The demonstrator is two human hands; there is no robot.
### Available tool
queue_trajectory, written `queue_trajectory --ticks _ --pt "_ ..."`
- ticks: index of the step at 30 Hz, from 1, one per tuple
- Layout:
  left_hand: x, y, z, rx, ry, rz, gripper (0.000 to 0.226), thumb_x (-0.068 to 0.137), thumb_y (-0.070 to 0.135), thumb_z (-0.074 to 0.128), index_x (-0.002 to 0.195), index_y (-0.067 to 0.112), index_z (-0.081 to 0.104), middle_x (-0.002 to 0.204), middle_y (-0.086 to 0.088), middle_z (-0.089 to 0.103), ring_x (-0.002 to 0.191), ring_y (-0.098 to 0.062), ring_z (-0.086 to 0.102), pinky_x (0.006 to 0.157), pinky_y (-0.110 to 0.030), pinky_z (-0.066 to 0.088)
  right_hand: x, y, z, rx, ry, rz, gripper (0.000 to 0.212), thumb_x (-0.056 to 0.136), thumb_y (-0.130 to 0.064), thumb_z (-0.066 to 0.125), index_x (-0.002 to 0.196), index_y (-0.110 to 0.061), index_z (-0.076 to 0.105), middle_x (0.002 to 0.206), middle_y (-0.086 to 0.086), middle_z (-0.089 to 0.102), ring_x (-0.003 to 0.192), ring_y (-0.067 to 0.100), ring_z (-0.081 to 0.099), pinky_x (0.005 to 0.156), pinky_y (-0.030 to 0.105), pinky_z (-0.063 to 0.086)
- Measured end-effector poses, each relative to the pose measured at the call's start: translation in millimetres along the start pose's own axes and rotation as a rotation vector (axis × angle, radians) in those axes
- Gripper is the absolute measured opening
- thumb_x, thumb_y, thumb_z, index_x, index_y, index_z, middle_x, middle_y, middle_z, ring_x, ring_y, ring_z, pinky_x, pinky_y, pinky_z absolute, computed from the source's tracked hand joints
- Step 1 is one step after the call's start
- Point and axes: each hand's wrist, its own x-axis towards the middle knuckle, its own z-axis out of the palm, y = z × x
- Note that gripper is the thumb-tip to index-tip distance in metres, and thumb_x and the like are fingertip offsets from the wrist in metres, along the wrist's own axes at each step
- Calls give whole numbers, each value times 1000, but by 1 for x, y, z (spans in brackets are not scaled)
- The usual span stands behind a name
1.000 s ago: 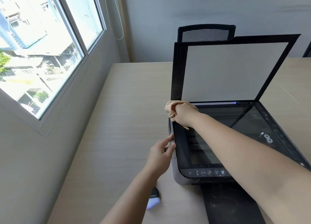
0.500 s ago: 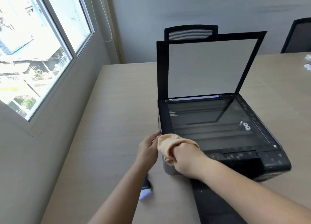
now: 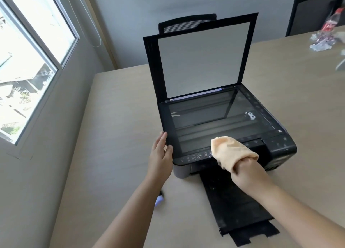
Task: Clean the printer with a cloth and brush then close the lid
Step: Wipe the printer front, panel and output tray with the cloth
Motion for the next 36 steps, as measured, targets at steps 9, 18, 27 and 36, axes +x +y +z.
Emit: queue_trajectory --ticks 9,18,27,36 --pt "-3 4 16 133 56 119 49 98 12 46 145 23 39 158 11 19 147 -8 13 120 -35 18 3 -44 21 95 103 -101 27 59 5 59 79 -7 73 74 9 71 66 26 68 58 32 57" --pt "-3 19 38 579 131 446 43 91 23 42 132 24 57 159 3 22 149 -25 1 118 -45 4 -6 -22 14 104 142 -88 29 62 0 54 83 -6 74 75 11 72 66 28 71 53 29 57" --pt "-2 38 65 831 -20 603 44 92 30 39 131 23 58 157 4 29 149 -29 8 116 -49 6 8 32 -19 -65 39 436 32 80 0 56 105 -18 66 107 5 66 95 23 62 77 22 43" --pt "-4 40 75 872 -43 659 44 91 32 36 126 21 61 153 1 36 147 -31 13 115 -49 6 4 5 -30 14 39 361 37 84 -6 54 117 -22 60 128 2 54 122 23 46 101 27 32"
